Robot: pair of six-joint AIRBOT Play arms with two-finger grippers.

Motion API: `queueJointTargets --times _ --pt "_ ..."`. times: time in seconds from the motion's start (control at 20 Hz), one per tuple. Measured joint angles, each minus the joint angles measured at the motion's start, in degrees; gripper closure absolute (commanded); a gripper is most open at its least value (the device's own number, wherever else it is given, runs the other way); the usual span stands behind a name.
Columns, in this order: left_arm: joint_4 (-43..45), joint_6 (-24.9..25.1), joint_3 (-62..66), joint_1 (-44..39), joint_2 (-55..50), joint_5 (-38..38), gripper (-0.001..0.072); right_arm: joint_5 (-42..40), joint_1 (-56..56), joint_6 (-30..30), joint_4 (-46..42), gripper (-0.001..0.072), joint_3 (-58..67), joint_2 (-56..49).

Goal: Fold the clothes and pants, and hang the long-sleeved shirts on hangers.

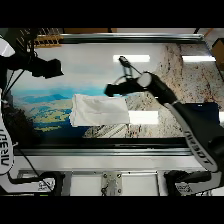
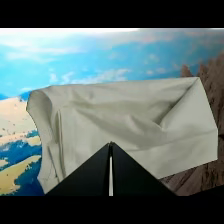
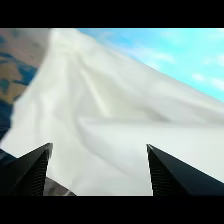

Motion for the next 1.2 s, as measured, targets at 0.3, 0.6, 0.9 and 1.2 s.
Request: queueJointTargets --times 0.3,0.6,0.9,1.2 --pt "0.44 0.81 -17.68 -4.09 8.0 6.69 0.0703 1.77 -17.42 -4.33 7.23 -0.0008 -20.06 2.71" --pt "0.59 0.83 -22.05 -7.93 9.29 9.7 0.0703 2.93 -16.72 -15.26 24.55 -0.0008 -21.35 -6.03" --pt "0.39 0.81 -22.67 -8.74 9.42 10.49 0.0703 3.15 -9.81 -18.32 29.33 0.0328 -16.9 -11.13" --pt "0.33 0.76 -22.71 -8.85 9.44 10.45 0.0703 3.82 -9.09 -20.13 28.7 0.0705 -14.93 -10.08"
